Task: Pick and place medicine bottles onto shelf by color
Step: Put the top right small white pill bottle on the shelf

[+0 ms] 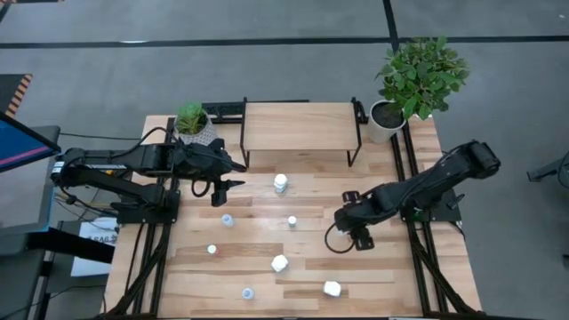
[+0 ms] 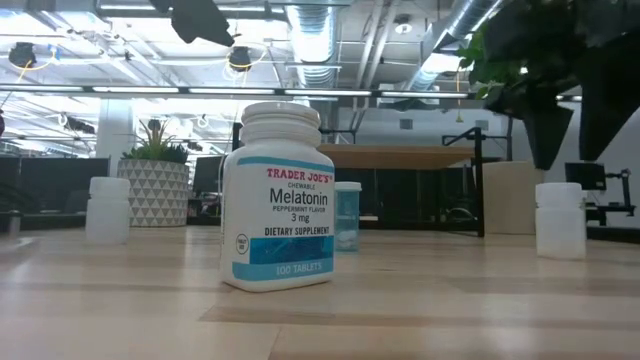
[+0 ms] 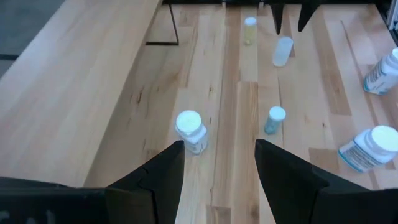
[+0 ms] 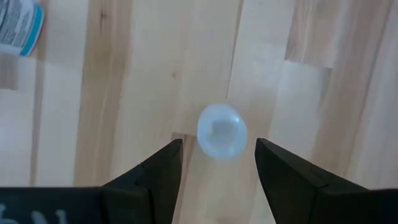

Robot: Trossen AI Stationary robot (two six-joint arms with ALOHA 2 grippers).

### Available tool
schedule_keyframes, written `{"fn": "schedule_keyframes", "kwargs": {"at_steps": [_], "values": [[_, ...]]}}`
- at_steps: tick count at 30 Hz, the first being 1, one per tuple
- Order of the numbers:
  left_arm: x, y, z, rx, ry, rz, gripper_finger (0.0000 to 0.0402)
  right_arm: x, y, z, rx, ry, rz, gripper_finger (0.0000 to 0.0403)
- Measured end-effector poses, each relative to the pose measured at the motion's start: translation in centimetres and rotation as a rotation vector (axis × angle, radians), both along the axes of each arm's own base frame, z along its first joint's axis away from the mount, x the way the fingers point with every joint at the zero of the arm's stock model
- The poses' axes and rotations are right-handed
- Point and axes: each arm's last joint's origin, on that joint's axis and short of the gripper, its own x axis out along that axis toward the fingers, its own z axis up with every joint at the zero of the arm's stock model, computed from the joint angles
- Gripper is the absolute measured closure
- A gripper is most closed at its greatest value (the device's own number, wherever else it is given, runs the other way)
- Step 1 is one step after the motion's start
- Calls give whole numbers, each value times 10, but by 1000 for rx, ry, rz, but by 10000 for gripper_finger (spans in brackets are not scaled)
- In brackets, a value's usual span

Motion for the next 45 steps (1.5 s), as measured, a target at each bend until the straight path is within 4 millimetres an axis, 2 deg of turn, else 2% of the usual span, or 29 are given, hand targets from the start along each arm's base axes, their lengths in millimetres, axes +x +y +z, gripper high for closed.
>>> {"fn": "schedule_keyframes", "kwargs": {"at_steps": [15, 23, 27, 31, 35, 38, 45], "values": [[0, 0, 0, 0, 3, 0, 216, 13, 5, -26, -29, 76, 0, 177], [0, 0, -1, 3, 5, -2, 216, 17, 6, -29, -21, 53, -2, 181], [0, 0, -1, 3, 6, -3, 216, 18, 6, -28, -19, 47, -4, 203], [0, 0, -1, 3, 7, -3, 216, 18, 6, -28, -21, 51, -3, 245], [0, 0, -1, 3, 7, -3, 216, 17, 5, -27, -21, 50, -3, 277], [0, 0, -1, 3, 7, -2, 216, 16, 5, -25, -24, 58, -3, 279], [0, 0, -1, 3, 7, -3, 216, 23, 7, 11, -44, 72, 57, 265]]}}
